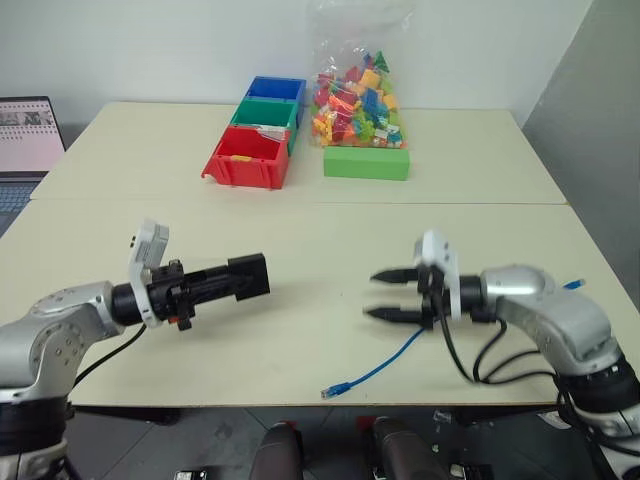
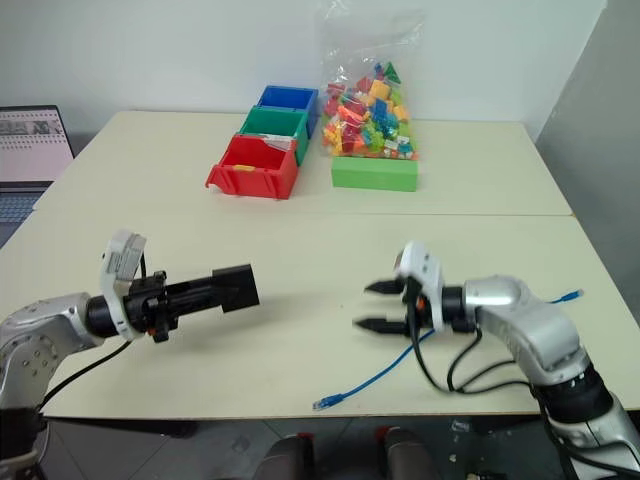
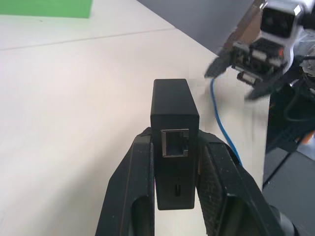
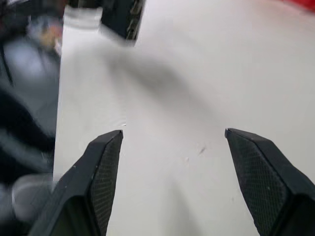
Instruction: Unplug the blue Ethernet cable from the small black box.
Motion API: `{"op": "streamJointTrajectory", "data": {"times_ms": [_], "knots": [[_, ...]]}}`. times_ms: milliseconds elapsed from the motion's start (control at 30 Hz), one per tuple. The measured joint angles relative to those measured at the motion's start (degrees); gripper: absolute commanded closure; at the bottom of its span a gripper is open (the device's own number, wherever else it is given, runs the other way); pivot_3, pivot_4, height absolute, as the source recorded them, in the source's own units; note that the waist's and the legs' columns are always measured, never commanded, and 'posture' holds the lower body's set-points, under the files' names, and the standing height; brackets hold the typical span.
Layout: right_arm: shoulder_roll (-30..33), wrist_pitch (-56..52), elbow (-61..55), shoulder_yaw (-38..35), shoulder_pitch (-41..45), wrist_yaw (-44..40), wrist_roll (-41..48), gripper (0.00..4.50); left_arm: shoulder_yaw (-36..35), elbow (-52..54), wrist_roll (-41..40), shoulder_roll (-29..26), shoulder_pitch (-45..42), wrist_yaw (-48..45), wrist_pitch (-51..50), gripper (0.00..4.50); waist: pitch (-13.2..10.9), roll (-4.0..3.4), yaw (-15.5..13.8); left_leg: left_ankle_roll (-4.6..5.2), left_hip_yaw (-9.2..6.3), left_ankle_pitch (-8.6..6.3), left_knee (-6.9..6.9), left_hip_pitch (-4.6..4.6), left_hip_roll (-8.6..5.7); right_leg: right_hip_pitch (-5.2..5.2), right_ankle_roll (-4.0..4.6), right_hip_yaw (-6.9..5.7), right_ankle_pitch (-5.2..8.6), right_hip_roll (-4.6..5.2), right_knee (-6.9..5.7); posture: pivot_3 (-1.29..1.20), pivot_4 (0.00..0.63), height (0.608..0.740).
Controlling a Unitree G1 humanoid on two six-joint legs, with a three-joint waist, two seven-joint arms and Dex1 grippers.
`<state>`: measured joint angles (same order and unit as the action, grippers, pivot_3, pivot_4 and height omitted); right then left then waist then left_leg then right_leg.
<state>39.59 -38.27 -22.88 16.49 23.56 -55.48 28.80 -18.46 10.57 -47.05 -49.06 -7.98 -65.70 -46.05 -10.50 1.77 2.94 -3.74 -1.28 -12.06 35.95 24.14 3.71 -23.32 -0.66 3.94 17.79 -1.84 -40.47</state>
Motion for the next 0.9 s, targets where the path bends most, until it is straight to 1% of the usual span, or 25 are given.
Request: {"op": "streamJointTrajectory", "data": {"times_ms": [133,167,300,467,600,667,700,733,833,900], "knots": [[4.2,6.2,-2.1,5.5,-2.6,-5.1,-5.6,0.98,0.1,9.6,0.6,-4.0,11.3,-3.1,0.9,3.72,0.0,-0.02,0.3,0.00,0.04,0.00,-0.01,-0.07,0.02,0.03,0.00,0.07,0.00,0.02,0.06,0.00,0.150,0.740],[5.3,7.3,-2.1,6.6,-2.7,-6.6,-6.9,0.98,0.1,11.0,0.8,-4.2,13.2,-3.9,1.4,3.72,-0.1,-0.10,0.3,0.00,0.03,0.00,-0.01,-0.09,0.02,0.03,0.01,0.05,0.00,0.03,0.06,0.00,0.150,0.740],[7.3,14.8,0.7,10.9,-1.7,-12.5,-13.3,0.98,0.3,14.4,2.0,-4.8,15.7,-5.1,4.0,3.72,-0.1,-0.11,0.0,0.00,-0.03,0.00,0.00,-0.23,0.03,0.13,0.01,0.00,0.01,0.01,0.06,0.00,0.150,0.740],[6.5,20.9,7.5,12.8,1.3,-15.3,-19.1,0.98,1.3,14.6,2.2,-4.8,14.8,-5.0,4.9,3.72,-0.1,-0.11,0.0,0.00,0.06,0.00,0.02,-0.22,0.01,0.13,-0.06,0.01,-0.03,0.00,0.05,0.00,0.150,0.740],[5.3,23.4,11.9,13.6,3.2,-16.7,-22.6,1.69,2.0,14.5,2.2,-4.8,13.6,-4.9,5.4,3.72,-0.1,-0.11,-0.1,0.00,0.07,0.00,0.01,-0.21,0.01,0.12,-0.02,0.01,-0.02,0.00,0.05,0.00,0.150,0.740],[5.2,26.1,13.1,14.1,3.7,-17.5,-24.0,2.26,2.5,14.5,2.4,-4.8,13.5,-4.9,5.5,3.72,-0.1,-0.11,-0.1,0.00,0.09,0.00,0.00,-0.21,0.01,0.12,0.00,0.01,-0.01,0.00,0.05,0.00,0.150,0.740],[5.1,27.4,13.4,14.2,4.0,-17.8,-24.8,2.42,2.6,14.5,2.4,-4.8,13.4,-4.9,5.6,3.72,-0.1,-0.11,-0.1,0.00,0.09,0.00,0.01,-0.21,0.01,0.11,-0.01,0.01,-0.01,0.00,0.05,0.00,0.150,0.740],[5.0,28.5,13.8,14.2,4.3,-18.0,-25.4,2.79,2.7,14.5,2.4,-4.8,13.2,-4.9,5.7,3.72,-0.1,-0.11,-0.1,0.00,0.08,0.00,0.01,-0.21,0.02,0.12,-0.01,0.01,-0.01,0.00,0.05,0.00,0.150,0.740],[4.9,31.8,14.5,14.2,4.5,-18.2,-27.1,3.58,2.8,14.3,2.4,-4.8,12.9,-4.9,6.3,3.72,-0.1,-0.11,-0.1,0.00,0.08,0.00,0.02,-0.22,0.01,0.12,-0.02,0.01,-0.02,0.00,0.03,0.00,0.150,0.740],[4.8,33.6,14.8,14.2,4.6,-18.2,-28.0,3.99,2.9,14.3,2.4,-4.8,12.8,-4.9,6.5,3.72,-0.1,-0.11,-0.1,0.00,0.08,0.00,0.02,-0.23,0.01,0.12,-0.03,0.01,-0.02,0.00,0.02,0.00,0.150,0.740]]}}
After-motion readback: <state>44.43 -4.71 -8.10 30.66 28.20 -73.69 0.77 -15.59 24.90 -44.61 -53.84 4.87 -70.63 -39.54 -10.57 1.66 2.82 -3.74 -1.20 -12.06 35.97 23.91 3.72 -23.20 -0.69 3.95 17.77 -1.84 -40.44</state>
